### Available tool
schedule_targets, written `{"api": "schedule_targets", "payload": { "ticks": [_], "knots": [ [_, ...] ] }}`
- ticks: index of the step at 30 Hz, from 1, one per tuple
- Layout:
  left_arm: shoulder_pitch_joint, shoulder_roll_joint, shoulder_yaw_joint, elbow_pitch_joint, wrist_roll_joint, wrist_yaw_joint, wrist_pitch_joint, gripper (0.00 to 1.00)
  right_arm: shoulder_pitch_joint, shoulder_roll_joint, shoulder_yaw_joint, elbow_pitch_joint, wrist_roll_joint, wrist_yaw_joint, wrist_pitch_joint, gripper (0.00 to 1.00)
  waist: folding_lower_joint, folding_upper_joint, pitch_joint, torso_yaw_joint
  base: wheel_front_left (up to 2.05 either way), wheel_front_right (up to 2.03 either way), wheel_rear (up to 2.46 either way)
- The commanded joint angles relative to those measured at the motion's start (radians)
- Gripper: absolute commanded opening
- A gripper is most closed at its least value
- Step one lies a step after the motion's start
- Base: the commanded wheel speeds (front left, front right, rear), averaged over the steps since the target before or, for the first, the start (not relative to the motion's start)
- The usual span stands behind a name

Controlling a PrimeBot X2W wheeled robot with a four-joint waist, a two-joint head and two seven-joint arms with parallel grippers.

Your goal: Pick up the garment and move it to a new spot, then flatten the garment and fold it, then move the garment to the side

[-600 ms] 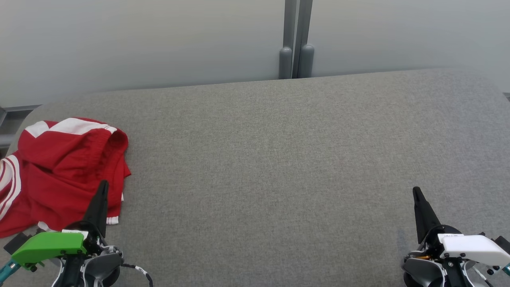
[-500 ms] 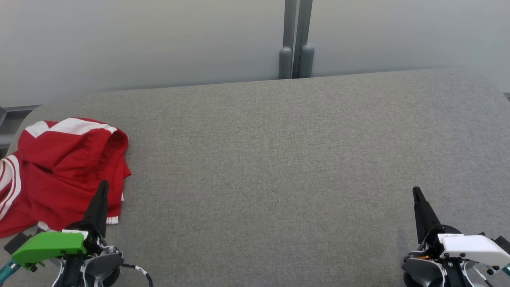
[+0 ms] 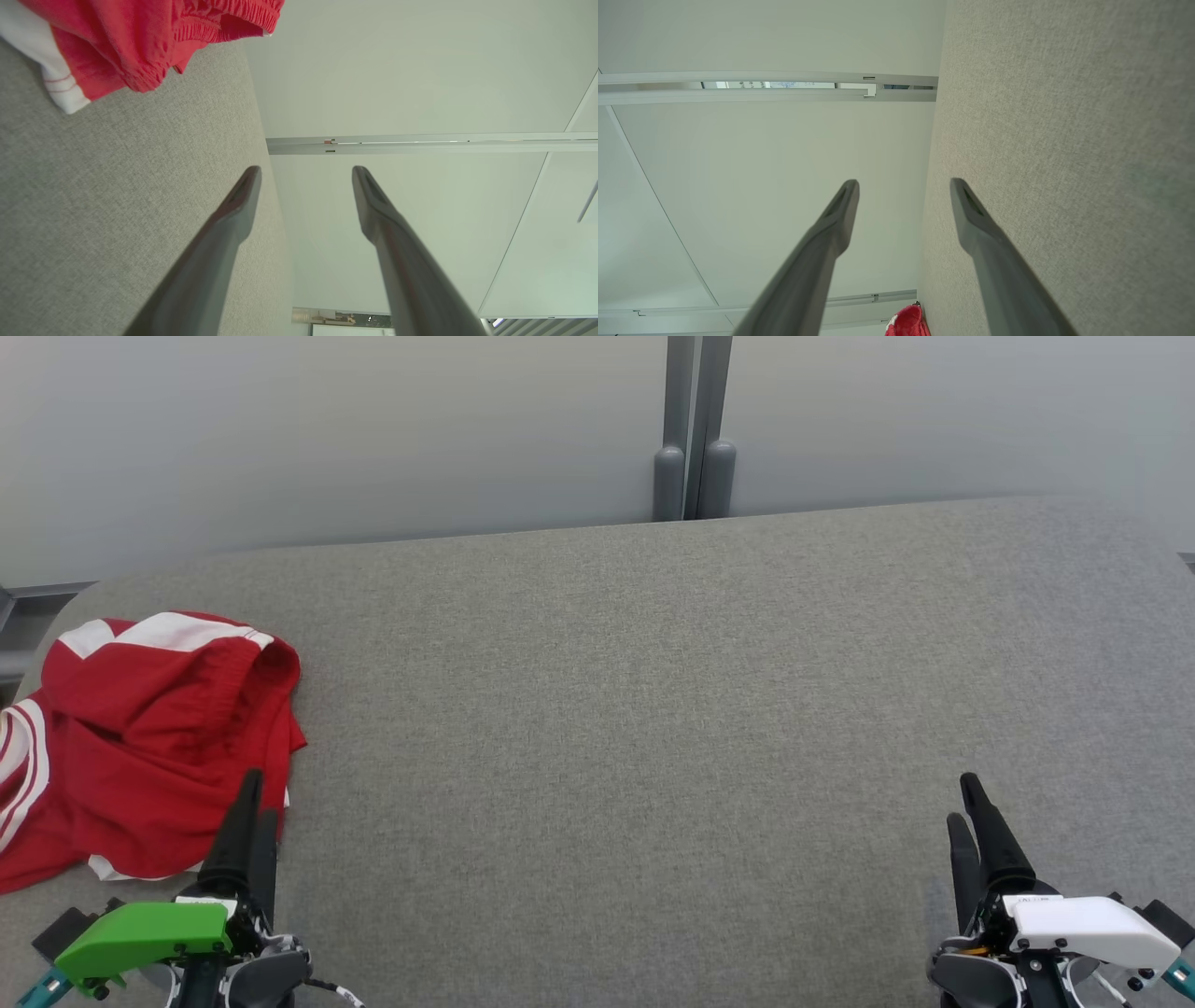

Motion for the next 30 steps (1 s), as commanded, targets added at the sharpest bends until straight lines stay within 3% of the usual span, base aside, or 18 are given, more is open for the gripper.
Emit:
{"api": "schedule_targets", "payload": {
  "ticks": [1,16,30],
  "knots": [
    [-0.01,0.01,-0.008,-0.019,0.019,-0.002,-0.016,1.0,-0.031,-0.003,0.002,-0.009,-0.019,0.0,-0.009,1.0,0.0,0.0,0.0,0.0,0.0,0.0,0.0],
    [-0.009,0.01,-0.031,-0.011,0.247,0.013,-0.104,1.0,-0.069,-0.004,0.008,0.019,-0.209,0.0,-0.044,1.0,0.0,0.0,-0.002,0.002,0.0,0.0,0.0],
    [-0.02,0.021,-0.092,-0.008,0.557,0.045,-0.183,1.0,-0.107,-0.005,0.008,0.056,-0.593,0.0,-0.073,1.0,0.0,0.0,0.006,0.005,0.0,0.0,0.0]
  ]
}}
